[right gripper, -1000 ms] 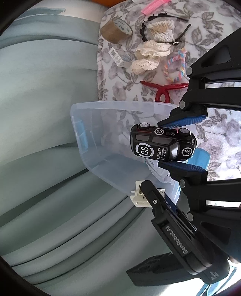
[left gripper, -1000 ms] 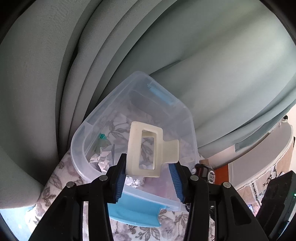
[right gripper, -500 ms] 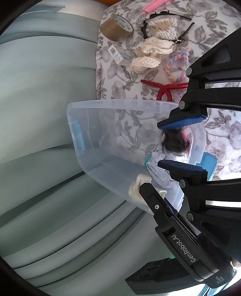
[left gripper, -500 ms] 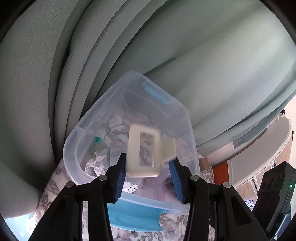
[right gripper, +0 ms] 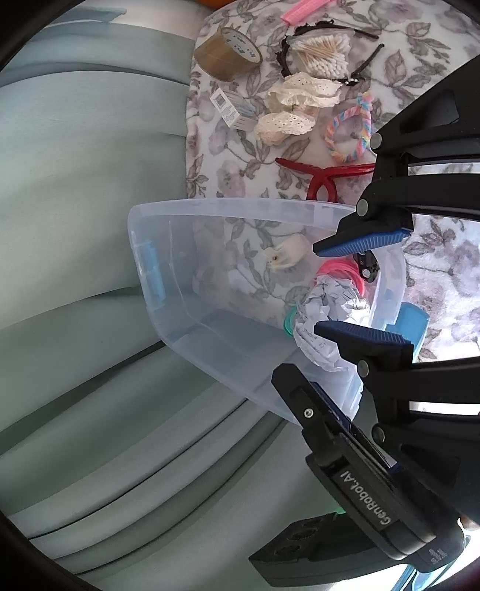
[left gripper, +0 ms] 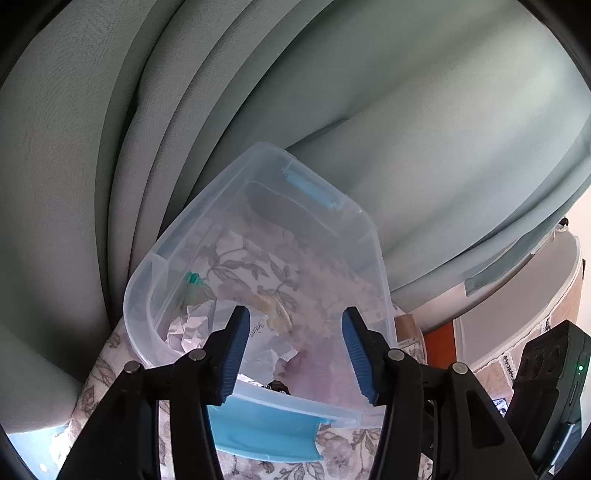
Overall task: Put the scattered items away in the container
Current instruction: 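Open both tools to drop the clip and car into the box, then move both tools back over the scattered items on the bed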
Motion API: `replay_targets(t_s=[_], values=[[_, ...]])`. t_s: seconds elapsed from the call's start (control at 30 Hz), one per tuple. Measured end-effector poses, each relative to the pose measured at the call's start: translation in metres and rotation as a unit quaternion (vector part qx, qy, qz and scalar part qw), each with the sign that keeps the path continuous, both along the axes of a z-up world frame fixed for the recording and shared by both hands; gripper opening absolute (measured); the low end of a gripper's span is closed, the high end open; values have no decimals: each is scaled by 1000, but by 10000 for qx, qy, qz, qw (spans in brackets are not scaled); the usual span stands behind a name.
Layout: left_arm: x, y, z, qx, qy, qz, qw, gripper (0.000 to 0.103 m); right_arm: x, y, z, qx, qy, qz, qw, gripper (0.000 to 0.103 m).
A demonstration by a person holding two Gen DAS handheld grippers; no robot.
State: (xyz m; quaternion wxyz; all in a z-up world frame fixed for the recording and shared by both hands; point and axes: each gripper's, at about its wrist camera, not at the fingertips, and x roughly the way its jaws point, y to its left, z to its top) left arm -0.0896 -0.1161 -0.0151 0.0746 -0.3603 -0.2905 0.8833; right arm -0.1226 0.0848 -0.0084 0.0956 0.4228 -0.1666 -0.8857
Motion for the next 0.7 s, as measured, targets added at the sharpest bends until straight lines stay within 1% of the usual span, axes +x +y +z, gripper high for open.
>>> replay_targets(t_s=[0.03,0.1,0.3,0.37,0.43,0.63,0.7], values=[[1,2,1,-52,-3,-42,10000,64,1,0,1,1,3,-5,10000,40],[2,6,3,-138,-8,-85,9999,64,3,1,3,11,16,-13,10000,41],[6,7,7,-150,-67,-51,9999,65,13,8,10,-27,103,-80,9999,41],[8,9,8,-196,-85,-30,9998,67,16,12,13,-18,109,-147,9998,45],[10,11,11,-232,-100,-31,9997,70,20,16,14,-38,106,-202,9997,45],[17,18,17,-350,-147,-38,9993,71,34,26,20,-72,156,-282,9995,46],[19,21,19,-401,-171,-48,9990,72,39,28,23,-82,183,-284,9994,48]])
